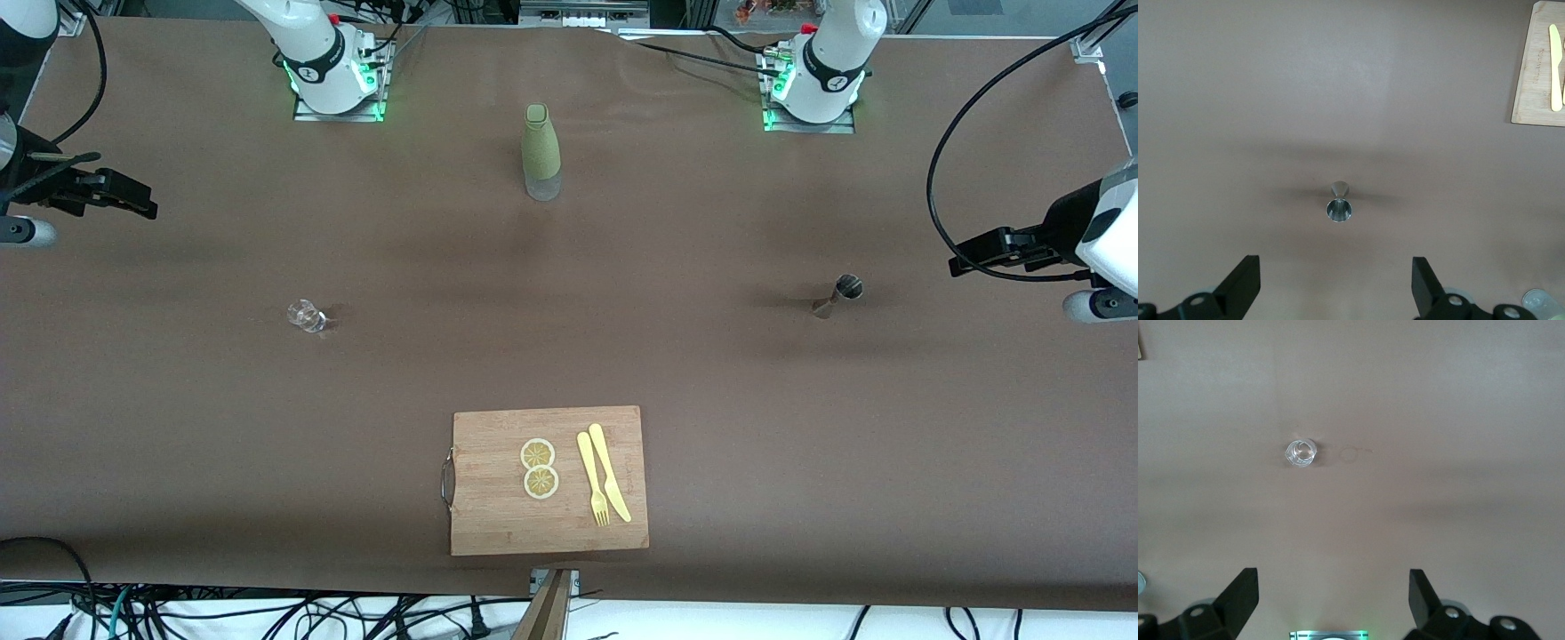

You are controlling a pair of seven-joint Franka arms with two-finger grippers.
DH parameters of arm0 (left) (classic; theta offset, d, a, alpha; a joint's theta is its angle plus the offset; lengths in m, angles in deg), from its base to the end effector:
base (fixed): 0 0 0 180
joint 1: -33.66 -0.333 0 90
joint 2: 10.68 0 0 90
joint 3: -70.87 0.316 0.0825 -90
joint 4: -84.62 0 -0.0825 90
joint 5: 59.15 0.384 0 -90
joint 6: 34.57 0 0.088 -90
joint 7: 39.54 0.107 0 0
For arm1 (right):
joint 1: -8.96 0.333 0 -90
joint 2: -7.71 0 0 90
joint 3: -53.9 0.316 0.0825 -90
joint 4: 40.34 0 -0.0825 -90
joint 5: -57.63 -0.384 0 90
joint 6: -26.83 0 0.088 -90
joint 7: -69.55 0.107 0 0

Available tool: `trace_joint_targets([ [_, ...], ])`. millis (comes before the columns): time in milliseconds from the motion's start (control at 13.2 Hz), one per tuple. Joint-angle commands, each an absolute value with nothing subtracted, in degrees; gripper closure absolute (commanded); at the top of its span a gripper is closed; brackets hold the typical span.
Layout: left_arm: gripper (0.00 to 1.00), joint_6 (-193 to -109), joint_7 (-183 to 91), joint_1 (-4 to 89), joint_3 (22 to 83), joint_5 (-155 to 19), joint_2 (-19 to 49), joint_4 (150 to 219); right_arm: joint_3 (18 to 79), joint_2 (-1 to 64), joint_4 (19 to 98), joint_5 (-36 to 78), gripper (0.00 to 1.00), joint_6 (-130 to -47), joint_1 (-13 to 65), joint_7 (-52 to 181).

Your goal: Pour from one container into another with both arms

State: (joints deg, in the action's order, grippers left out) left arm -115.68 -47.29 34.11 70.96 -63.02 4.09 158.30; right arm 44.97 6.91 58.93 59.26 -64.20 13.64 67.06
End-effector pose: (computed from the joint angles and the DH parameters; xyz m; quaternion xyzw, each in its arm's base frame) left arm 0.6155 -0.0121 0.5933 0.9955 0.0612 -0.0662 0.0288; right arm 0.5417 -0.0437 0.5576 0.9977 -0.0141 -0.0656 0.0093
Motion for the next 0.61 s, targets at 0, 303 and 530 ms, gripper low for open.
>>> trace_joint_targets([
  [0,0.00,-115.51,-47.28,34.27,71.14,-64.16,4.88,156.61,44.85,7.18,58.01,59.39,0.00,-63.60,13.80,66.47],
  [303,0.00,-115.51,-47.28,34.36,71.14,-64.16,4.88,156.61,44.85,7.53,57.40,59.56,0.00,-63.69,13.79,66.47],
  [530,0.00,-115.51,-47.28,34.27,71.14,-64.24,4.88,156.61,44.93,8.06,56.87,59.65,0.00,-63.60,13.88,66.82],
])
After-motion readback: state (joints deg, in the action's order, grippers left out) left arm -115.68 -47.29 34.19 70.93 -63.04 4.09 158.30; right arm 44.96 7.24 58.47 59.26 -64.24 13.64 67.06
